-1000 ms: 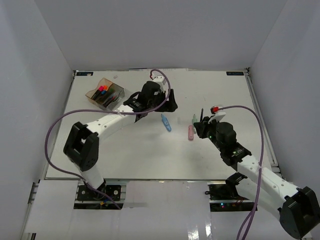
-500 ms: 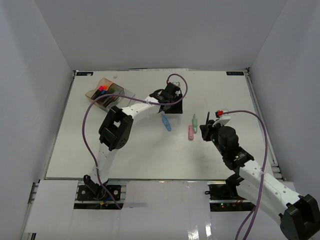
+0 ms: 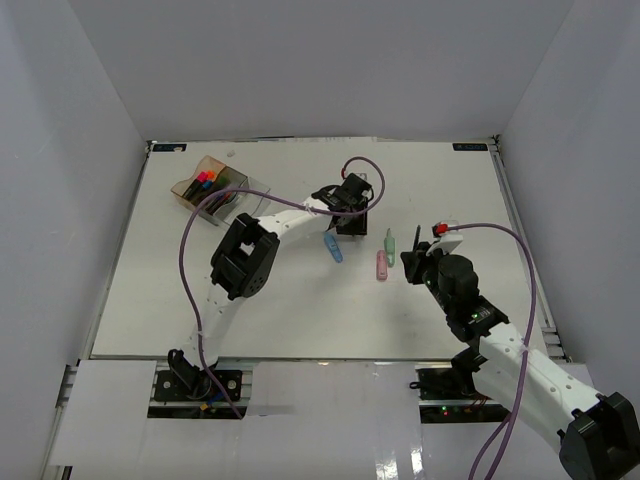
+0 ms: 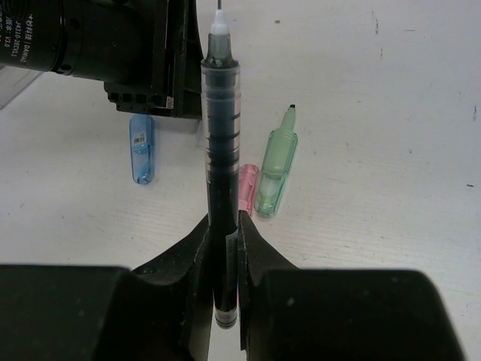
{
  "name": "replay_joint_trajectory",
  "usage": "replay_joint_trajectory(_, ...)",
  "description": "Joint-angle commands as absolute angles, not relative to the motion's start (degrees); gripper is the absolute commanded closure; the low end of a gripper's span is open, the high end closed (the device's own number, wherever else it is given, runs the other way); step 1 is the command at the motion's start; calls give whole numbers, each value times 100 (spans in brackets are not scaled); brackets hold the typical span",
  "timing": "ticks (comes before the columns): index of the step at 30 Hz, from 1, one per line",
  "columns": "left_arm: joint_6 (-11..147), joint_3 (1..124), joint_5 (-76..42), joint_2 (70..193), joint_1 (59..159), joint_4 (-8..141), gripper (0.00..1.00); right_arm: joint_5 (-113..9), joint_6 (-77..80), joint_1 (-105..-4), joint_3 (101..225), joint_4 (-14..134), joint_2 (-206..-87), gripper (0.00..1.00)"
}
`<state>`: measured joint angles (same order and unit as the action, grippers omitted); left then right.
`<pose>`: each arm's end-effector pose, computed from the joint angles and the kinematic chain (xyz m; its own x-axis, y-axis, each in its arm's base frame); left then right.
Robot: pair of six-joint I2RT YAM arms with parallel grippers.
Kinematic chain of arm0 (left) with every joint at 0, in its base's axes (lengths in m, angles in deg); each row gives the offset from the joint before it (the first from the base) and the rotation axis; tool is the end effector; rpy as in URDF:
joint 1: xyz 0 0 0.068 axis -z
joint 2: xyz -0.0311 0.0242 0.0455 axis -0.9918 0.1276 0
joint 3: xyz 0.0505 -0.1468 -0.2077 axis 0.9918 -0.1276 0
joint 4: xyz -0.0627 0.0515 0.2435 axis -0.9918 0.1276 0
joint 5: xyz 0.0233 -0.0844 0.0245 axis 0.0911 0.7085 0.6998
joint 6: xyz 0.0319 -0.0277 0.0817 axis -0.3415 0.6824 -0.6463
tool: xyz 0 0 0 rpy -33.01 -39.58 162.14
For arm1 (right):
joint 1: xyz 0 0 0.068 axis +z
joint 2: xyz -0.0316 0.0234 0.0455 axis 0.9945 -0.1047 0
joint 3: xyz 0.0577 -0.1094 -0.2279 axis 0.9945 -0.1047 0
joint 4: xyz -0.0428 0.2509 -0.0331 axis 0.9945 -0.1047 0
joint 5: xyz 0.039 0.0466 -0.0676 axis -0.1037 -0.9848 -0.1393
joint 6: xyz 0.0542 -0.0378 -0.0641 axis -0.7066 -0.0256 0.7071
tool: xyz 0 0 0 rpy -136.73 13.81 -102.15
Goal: Sort the stationery into containers
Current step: Close the pen cap on the pen.
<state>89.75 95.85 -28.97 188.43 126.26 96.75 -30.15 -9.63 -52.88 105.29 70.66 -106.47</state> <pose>0.3799 -0.3542 0.1166 -0.8564 0.0674 -0.5119 0.2331 0.9351 -0.2668 0.2034 0.0989 0.2051 -0.2674 0.1883 -0.9450 -0.2228 0.9421 0.2508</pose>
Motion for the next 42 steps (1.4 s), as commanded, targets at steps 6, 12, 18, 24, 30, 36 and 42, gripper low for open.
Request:
replay_joint_trajectory(6, 9097, 9319, -2968, 18670, 12793, 9908, 57, -3142, -1000, -5314, 10504, 7343, -10580, 92)
replay_joint_trajectory(12, 9159, 9003, -2977, 18539, 12820, 9987, 61, -3335, -1071, -5314, 10522, 7360, -10685, 92)
replay_joint_trajectory(18, 9150, 8774, -3038, 18363, 12811, 9979, 77, -3537, -1053, -5314, 10531, 7369, -10641, 92)
replay_joint_trajectory(24, 9071, 8792, -3240, 17959, 12732, 9865, 95, -4126, -825, -5314, 10645, 7378, -10624, 92)
replay_joint_trajectory(30, 8720, 8177, -3154, 16932, 12662, 8839, 100, -5223, -517, -5323, 10882, 7571, -10703, 92)
replay_joint_trajectory(36, 8386, 6914, -2785, 15405, 12530, 7370, 100, -6575, -359, -5314, 11093, 8106, -11010, 92)
replay_joint_trajectory(42, 8411, 5708, -2116, 14084, 12266, 6007, 100, -7693, -639, -5296, 11234, 9001, -11546, 92)
